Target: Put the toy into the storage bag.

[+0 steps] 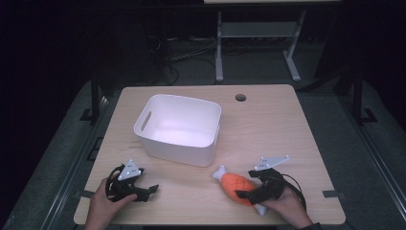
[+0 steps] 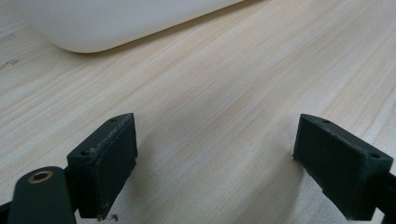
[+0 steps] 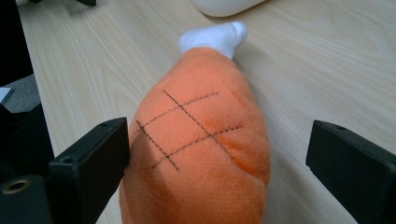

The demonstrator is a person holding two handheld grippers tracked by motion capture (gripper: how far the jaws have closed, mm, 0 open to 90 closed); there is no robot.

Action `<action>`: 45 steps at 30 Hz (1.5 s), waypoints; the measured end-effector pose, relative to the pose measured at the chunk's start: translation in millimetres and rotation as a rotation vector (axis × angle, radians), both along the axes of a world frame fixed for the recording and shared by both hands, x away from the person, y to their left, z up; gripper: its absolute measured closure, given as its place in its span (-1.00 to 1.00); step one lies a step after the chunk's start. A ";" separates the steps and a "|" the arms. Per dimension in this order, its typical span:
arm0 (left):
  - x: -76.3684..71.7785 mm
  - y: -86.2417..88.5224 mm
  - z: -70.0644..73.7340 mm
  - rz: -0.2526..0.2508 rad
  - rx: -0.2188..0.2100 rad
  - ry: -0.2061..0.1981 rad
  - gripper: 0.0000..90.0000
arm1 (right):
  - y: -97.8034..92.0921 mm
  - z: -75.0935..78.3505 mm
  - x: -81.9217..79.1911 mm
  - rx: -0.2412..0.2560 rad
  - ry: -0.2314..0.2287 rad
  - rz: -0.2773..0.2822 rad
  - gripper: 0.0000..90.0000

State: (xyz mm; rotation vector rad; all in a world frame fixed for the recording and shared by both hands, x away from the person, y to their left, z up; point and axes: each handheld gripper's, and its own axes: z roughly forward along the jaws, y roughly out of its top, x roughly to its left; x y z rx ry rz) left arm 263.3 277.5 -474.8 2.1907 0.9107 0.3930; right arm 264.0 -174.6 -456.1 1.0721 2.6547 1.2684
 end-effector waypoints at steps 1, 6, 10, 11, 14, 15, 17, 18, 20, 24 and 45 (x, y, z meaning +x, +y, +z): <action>0.0 0.0 0.0 0.000 0.000 0.000 -0.72 | 0.4 -0.1 -0.2 -0.001 0.000 -0.001 -0.87; 0.0 0.0 0.0 0.000 0.000 0.000 -0.72 | 5.2 -3.1 -1.4 -0.008 0.007 0.009 -0.87; 0.0 0.0 0.0 0.000 0.000 0.000 -0.72 | 10.4 -6.4 -5.7 -0.026 -0.006 0.028 -0.86; 0.0 0.0 0.0 0.000 0.000 0.000 -0.72 | 11.2 -6.8 -6.8 -0.029 -0.009 0.029 -0.86; 0.0 0.0 0.0 0.000 0.000 0.000 -0.72 | 13.6 -9.0 -9.2 -0.034 -0.006 0.034 -0.85; 0.0 0.0 0.0 0.000 0.000 0.000 -0.72 | 14.6 -9.9 -9.7 -0.035 -0.008 0.040 -0.85; 0.0 0.0 0.0 0.000 0.000 0.000 -0.72 | 16.8 -11.1 -11.8 -0.044 -0.002 0.046 -0.84; 0.0 0.0 0.0 0.000 0.000 0.000 -0.72 | 17.1 -11.7 -12.0 -0.046 -0.005 0.051 -0.83; 0.0 0.0 0.0 0.000 0.000 0.000 -0.72 | 16.8 -11.0 -14.1 -0.031 -0.011 0.069 -0.68; 0.0 0.0 0.0 0.000 0.000 0.000 -0.72 | 16.7 -10.0 -14.6 -0.023 -0.011 0.085 -0.54; 0.0 0.0 0.0 0.000 0.000 0.000 -0.72 | 17.8 -8.0 -15.9 -0.009 0.004 0.150 -0.14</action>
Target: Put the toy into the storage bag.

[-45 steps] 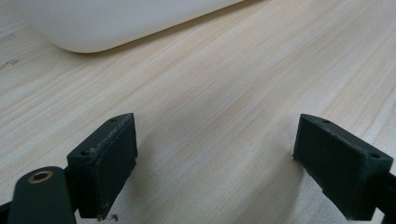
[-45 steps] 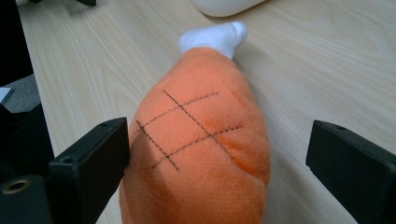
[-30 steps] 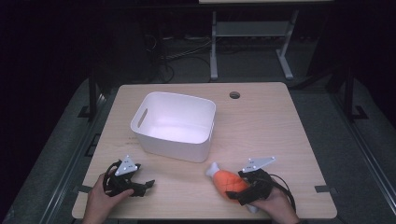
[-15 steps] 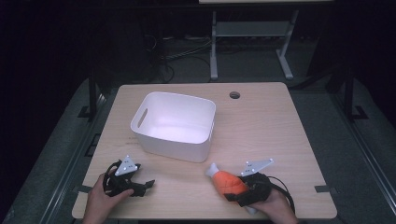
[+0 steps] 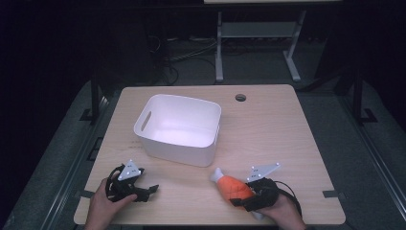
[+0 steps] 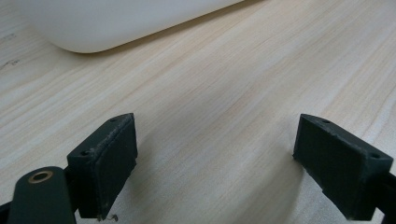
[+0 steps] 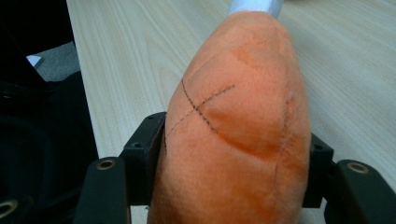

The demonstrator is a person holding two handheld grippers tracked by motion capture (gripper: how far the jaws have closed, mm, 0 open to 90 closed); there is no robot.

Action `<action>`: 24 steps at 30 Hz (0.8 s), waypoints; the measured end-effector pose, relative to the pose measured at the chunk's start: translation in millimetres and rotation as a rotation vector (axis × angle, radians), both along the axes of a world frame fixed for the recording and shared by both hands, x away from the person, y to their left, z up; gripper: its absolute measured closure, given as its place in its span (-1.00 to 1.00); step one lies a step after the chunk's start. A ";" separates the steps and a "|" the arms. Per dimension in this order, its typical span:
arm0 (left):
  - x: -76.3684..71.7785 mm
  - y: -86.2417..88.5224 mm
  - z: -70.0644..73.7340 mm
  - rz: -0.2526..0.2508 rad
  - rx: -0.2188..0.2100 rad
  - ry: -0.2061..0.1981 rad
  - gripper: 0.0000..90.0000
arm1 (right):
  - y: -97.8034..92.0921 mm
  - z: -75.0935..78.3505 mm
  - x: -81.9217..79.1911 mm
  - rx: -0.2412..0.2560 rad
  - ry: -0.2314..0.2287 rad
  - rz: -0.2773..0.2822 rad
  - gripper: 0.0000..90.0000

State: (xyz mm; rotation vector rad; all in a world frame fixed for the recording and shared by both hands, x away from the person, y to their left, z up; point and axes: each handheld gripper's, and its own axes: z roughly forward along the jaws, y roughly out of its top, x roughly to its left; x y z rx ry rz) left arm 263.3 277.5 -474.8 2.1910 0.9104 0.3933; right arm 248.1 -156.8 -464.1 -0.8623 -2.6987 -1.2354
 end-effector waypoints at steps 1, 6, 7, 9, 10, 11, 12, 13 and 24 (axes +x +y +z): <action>0.0 0.0 0.0 0.000 0.000 0.000 -0.72 | -0.1 0.2 -0.2 -0.003 -0.009 0.004 -0.14; 0.0 0.0 0.0 0.000 0.000 0.000 -0.72 | -1.5 3.1 -1.3 -0.006 -0.025 0.005 -0.14; 0.0 0.0 0.0 0.000 0.000 0.000 -0.72 | -1.9 4.0 -1.0 -0.004 -0.027 0.003 -0.14; 0.0 0.0 0.0 0.000 0.000 0.000 -0.72 | -3.1 5.7 -0.3 -0.001 -0.032 -0.001 -0.14; 0.0 0.0 0.0 0.000 0.000 0.000 -0.72 | -4.6 6.8 0.4 0.000 -0.041 -0.001 -0.14; 0.0 0.0 0.0 0.000 0.000 0.000 -0.72 | -5.5 7.4 0.7 0.001 -0.045 -0.003 -0.14; 0.0 0.0 0.0 0.000 0.000 0.000 -0.72 | -7.4 8.2 1.3 0.001 -0.052 -0.002 -0.14; 0.0 0.0 0.0 0.000 -0.001 0.000 -0.72 | -8.8 8.8 1.4 -0.001 -0.054 -0.003 -0.14; 0.0 0.0 0.0 0.000 -0.001 0.000 -0.72 | -25.5 18.3 11.1 0.028 -0.096 -0.041 -0.14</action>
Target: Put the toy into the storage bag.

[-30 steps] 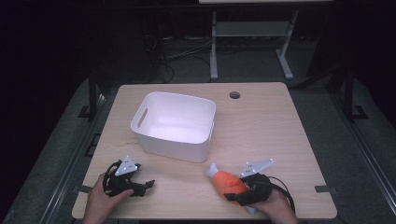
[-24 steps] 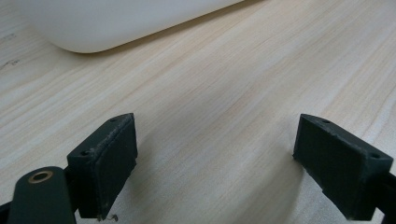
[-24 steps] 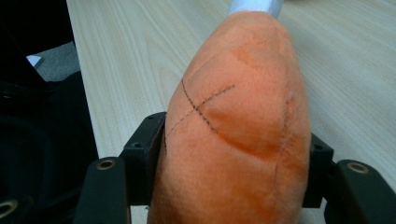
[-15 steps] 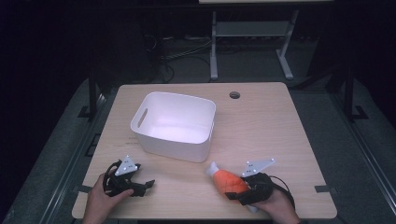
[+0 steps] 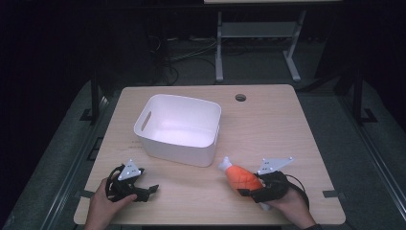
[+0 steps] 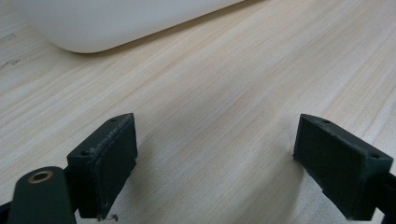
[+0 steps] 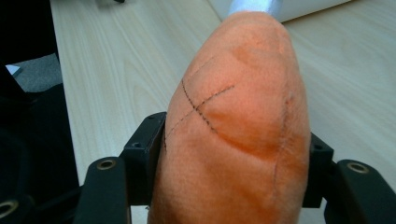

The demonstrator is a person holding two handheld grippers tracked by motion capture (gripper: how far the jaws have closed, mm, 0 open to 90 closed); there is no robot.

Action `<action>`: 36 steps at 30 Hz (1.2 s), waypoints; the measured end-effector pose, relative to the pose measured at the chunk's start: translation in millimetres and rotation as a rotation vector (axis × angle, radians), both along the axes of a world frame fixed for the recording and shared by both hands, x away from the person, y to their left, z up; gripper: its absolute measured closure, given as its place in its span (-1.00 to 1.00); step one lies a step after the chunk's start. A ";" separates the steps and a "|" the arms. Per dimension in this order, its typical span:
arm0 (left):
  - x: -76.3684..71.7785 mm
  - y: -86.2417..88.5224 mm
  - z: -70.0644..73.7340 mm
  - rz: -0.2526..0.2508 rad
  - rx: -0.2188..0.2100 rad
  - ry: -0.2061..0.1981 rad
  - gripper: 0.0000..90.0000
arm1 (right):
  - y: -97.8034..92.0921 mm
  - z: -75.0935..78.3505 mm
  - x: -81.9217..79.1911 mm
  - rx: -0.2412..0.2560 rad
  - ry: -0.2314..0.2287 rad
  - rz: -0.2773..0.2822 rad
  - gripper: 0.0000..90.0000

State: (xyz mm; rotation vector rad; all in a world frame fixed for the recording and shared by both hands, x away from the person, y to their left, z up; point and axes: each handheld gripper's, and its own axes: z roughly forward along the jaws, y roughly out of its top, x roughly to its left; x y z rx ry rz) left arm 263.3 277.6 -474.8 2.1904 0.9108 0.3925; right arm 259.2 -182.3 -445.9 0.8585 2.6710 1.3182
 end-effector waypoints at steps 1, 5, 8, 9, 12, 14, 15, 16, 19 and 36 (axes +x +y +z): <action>0.0 0.0 0.0 0.000 0.000 0.000 -0.72 | -1.0 0.6 0.7 -0.001 -0.003 -0.002 -0.14; 0.0 0.0 0.0 0.000 0.000 0.000 -0.72 | -5.3 3.6 4.5 -0.007 -0.016 0.000 -0.14; 0.0 0.0 0.0 0.000 0.000 0.000 -0.72 | -6.5 4.2 7.3 0.003 -0.019 0.011 -0.14; 0.0 0.0 0.0 0.000 0.000 0.000 -0.72 | -6.1 4.4 8.1 -0.004 -0.020 0.015 -0.14; 0.0 0.0 0.0 0.000 0.000 0.000 -0.72 | -5.8 7.6 10.0 -0.005 -0.035 0.019 -0.14; 0.0 0.0 0.0 0.000 0.000 0.000 -0.72 | -6.2 10.2 11.8 -0.001 -0.042 0.023 -0.14; 0.0 0.0 0.0 0.000 0.000 0.000 -0.72 | -6.5 11.3 12.4 -0.001 -0.043 0.024 -0.14; 0.0 0.0 0.0 0.000 0.000 0.000 -0.72 | -7.0 13.1 13.5 -0.001 -0.045 0.025 -0.14; 0.0 0.0 0.0 0.000 0.000 0.000 -0.72 | -8.5 15.8 16.3 0.010 -0.054 0.030 -0.14; -0.1 -0.1 0.0 0.001 -0.001 0.002 -0.72 | -10.7 36.0 26.0 0.032 -0.103 0.065 -0.15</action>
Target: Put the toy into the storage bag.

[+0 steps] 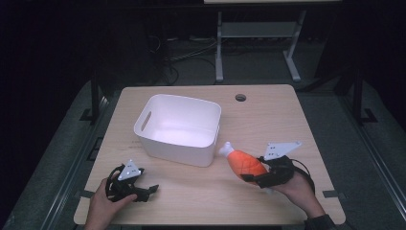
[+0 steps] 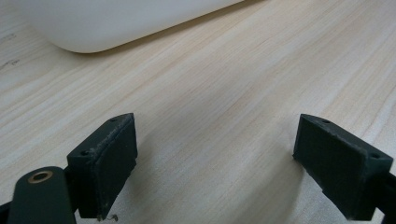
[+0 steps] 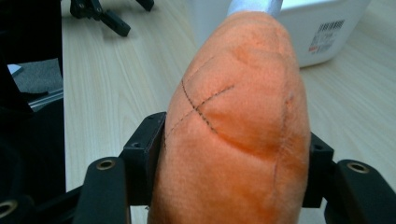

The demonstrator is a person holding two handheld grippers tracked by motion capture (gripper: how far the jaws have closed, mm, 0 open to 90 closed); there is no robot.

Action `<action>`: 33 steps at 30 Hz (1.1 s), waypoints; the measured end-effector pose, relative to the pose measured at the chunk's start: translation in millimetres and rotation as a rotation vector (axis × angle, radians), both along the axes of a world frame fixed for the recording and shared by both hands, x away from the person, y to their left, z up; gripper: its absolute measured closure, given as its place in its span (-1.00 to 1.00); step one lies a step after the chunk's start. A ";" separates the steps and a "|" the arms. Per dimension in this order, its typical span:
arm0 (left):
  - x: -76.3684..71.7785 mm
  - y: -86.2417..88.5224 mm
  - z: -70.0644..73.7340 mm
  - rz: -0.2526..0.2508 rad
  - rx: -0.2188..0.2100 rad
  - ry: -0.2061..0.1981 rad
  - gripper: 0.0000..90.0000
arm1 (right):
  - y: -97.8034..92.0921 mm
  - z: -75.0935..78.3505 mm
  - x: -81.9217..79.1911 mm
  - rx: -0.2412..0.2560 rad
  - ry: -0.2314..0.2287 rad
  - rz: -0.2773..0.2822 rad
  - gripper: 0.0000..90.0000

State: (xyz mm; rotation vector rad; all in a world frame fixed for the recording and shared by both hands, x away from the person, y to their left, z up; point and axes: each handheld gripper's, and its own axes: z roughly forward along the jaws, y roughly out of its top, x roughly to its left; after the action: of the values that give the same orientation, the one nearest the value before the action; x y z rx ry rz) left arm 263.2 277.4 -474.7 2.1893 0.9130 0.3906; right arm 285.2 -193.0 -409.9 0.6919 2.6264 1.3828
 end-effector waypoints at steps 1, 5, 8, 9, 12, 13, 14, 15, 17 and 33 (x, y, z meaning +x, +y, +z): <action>0.0 -0.1 -0.1 0.001 -0.002 0.000 -0.72 | -0.2 0.8 0.5 -0.001 0.001 0.001 -0.15; -0.1 -0.3 -0.1 0.003 -0.004 0.000 -0.72 | -1.6 5.7 1.2 0.005 -0.012 -0.003 -0.15; 0.0 -0.1 0.0 0.001 -0.001 0.000 -0.72 | -2.5 10.4 1.9 0.010 -0.025 0.004 -0.15; 0.1 -0.1 0.0 0.001 0.000 -0.001 -0.72 | -2.6 12.2 1.8 0.013 -0.028 0.004 -0.15; 0.1 -0.1 0.0 0.000 0.000 -0.002 -0.72 | -2.7 17.2 2.7 0.020 -0.039 0.012 -0.15; 0.2 0.0 0.0 0.000 0.000 -0.002 -0.72 | -2.7 18.5 3.0 0.022 -0.039 0.014 -0.15; 0.1 -0.1 0.0 0.001 -0.002 -0.001 -0.72 | -3.1 20.7 3.3 0.024 -0.046 0.015 -0.15; 0.0 -0.4 -0.2 0.004 -0.006 -0.002 -0.72 | -3.7 22.6 3.6 0.027 -0.049 0.014 -0.15; 0.1 -0.2 -0.1 0.002 -0.003 -0.002 -0.72 | -4.9 26.0 4.3 0.031 -0.055 0.016 -0.15; 0.1 -0.2 0.1 0.001 -0.002 0.000 -0.72 | 0.0 50.2 12.9 0.053 -0.101 0.041 -0.15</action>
State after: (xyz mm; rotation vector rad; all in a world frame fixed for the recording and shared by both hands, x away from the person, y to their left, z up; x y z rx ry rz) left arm 263.3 277.3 -474.7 2.1866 0.9147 0.3899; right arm 298.1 -193.0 -359.8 0.5603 2.5484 1.4630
